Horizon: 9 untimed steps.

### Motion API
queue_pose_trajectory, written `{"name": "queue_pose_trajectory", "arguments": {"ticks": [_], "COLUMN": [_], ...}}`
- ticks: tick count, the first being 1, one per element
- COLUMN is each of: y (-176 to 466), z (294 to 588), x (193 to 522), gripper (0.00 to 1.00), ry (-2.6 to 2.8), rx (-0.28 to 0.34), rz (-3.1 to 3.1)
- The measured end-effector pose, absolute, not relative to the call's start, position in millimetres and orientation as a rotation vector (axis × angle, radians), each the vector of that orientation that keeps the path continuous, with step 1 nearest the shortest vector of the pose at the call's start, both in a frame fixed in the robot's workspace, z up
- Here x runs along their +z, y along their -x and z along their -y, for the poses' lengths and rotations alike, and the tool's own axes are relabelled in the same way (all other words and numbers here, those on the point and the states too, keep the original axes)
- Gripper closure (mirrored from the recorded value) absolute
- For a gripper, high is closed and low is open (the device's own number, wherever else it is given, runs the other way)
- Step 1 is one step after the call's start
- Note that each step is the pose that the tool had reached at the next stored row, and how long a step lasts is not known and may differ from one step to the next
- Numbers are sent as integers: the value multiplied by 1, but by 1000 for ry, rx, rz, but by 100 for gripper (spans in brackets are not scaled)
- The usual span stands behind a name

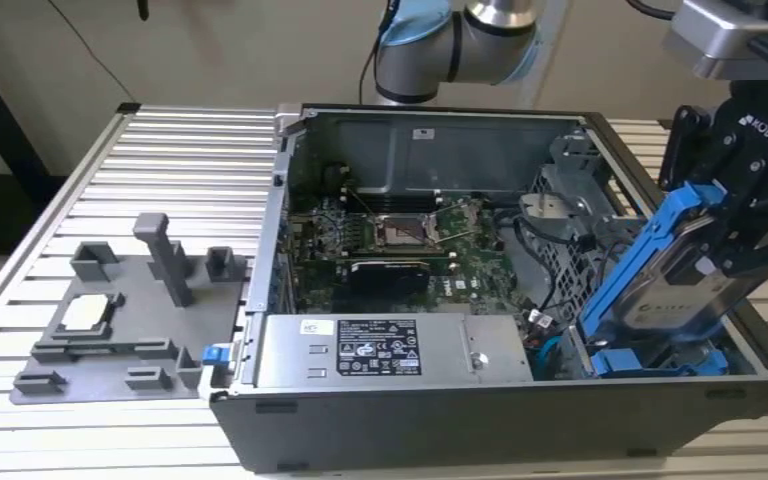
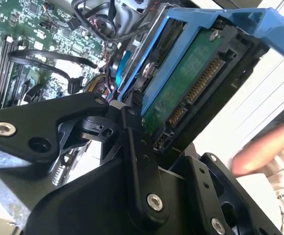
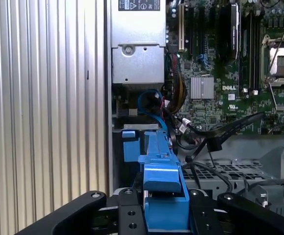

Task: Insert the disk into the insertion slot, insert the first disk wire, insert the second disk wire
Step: 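Insert the disk into the insertion slot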

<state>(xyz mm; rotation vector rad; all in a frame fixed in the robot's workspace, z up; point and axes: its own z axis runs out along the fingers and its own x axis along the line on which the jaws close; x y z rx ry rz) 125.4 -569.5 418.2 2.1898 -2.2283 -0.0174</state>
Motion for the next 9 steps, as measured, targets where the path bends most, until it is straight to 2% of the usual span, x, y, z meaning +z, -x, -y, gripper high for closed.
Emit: {"name": "queue_pose_trajectory", "arguments": {"ticks": [9], "y": [-127], "z": [570], "x": [412], "gripper": [67], "ry": [-2206], "rx": [-17], "rz": [2212]}}
